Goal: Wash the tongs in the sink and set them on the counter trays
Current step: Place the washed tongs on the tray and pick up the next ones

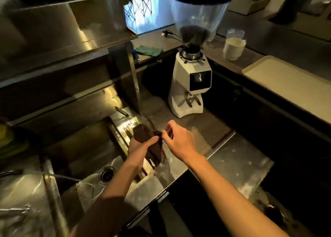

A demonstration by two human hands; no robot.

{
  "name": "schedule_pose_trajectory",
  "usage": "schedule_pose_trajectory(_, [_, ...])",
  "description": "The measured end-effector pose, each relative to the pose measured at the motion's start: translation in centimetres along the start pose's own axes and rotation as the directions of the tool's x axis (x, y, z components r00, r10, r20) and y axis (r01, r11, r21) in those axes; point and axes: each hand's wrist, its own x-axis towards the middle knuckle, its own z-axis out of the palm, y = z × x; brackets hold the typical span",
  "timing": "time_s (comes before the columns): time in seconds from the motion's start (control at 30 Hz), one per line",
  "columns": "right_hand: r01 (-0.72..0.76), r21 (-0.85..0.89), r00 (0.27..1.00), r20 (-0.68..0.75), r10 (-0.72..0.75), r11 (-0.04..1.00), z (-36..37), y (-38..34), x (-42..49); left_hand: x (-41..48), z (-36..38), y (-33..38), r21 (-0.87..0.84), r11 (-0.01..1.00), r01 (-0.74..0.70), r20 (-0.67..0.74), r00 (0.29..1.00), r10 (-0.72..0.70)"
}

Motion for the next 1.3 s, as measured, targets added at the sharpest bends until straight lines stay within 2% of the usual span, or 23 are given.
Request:
schedule_pose_trajectory(0.23, [-0.079,-0.020,0.992,0.094,0.080,0.997,7.8,-3.0,0.5,2.1,-8.4,-0.4,-0.036,0.999,0.028,-0.177,0.984,-0.034])
schedule_pose_trajectory(0.33, [-0.163,-0.091,0.973,0.148,0.175,0.982,10.6,-2.8,0.9,2.3,-10.4,-0.6,-0.081,0.995,0.062,-0.158,0.985,-0.074])
schedule_pose_trajectory(0.47, [-0.239,-0.201,0.931,0.232,0.283,0.950,13.0,-0.9,1.8,3.2,-12.6,-1.9,-0.225,0.959,0.173,-0.118,0.972,-0.203])
schedule_pose_trajectory(0.7, [-0.249,-0.343,0.863,0.345,0.368,0.906,15.7,2.4,6.6,5.0,-12.7,-2.4,-0.287,0.892,0.350,-0.124,0.910,-0.397])
schedule_pose_trajectory(1.0, [-0.252,-0.349,0.761,0.504,0.408,0.902,19.9,5.7,10.8,8.3,-10.7,-2.1,-0.239,0.917,0.320,-0.139,0.923,-0.358])
schedule_pose_trajectory(1.2, [-0.192,-0.252,0.884,0.374,0.279,0.948,19.2,7.0,11.0,10.1,-9.6,-2.6,-0.208,0.930,0.304,-0.161,0.927,-0.339])
schedule_pose_trajectory(1.3, [-0.199,-0.168,0.918,0.314,0.244,0.965,19.0,7.1,10.2,10.5,-9.4,-2.7,-0.214,0.924,0.317,-0.170,0.919,-0.355])
